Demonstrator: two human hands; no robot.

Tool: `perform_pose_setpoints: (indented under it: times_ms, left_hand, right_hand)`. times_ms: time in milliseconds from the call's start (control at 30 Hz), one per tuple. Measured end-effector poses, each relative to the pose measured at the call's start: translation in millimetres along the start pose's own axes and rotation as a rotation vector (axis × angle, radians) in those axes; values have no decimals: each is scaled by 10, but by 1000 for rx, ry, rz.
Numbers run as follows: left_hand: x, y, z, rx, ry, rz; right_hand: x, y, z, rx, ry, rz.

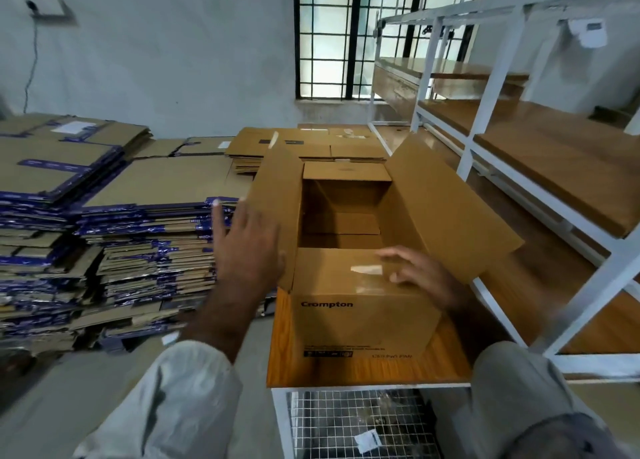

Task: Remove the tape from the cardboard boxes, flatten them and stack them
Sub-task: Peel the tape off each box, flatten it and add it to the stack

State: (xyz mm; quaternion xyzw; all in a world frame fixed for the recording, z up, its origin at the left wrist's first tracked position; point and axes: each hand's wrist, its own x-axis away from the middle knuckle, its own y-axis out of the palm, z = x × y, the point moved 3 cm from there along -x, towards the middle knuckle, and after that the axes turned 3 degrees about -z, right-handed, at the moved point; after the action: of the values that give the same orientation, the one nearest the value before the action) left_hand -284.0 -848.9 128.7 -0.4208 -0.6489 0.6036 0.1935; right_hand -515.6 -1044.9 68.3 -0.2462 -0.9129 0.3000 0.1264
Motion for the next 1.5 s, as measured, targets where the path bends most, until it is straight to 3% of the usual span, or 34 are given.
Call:
perform_pose_setpoints:
  times_ms: [167,233,300,433,600,733,933,1067,1133,1233,1333,1400,1500]
  left_hand:
    - [-206,-223,401,-193,61,-310]
    - [-307,-97,575,-121,165,-399]
    - [-389,104,727,110,219,-461]
    - [-501,437,912,482,188,-407]
    - [-601,500,948,626,223,-396]
    - [-672,376,889,541,323,-405]
    - [-631,-45,853,649,294,-69]
    - [-340,-431,821,514,296,84]
    - [-146,-588,805,438,317,53]
    - [45,-735,699,401,416,-173]
    - [201,-821,575,696,499,-541]
    - [253,-759,572,773,506,-674]
    - [276,-397,732,681,511,-658]
  right_hand:
    - [103,-28,-30,-102,-36,81]
    - [158,56,-75,-71,-32,113]
    - [175,172,-127,-27,-30,193]
    - [146,338,-132,40,33,388]
    - [160,340,-59,87,0,464]
    - [135,291,-80,155,15,480]
    - [89,-51,-443,369,-23,637]
    - [169,-292,-895,767,-26,507]
    - [267,-304,-1057,875,1,419]
    - [505,-227,-1185,807,-4,221]
    - [727,-76,-1192,726,58,-105]
    - [840,60,-1086,644,124,-287]
    - [829,237,-758,541,120,-210]
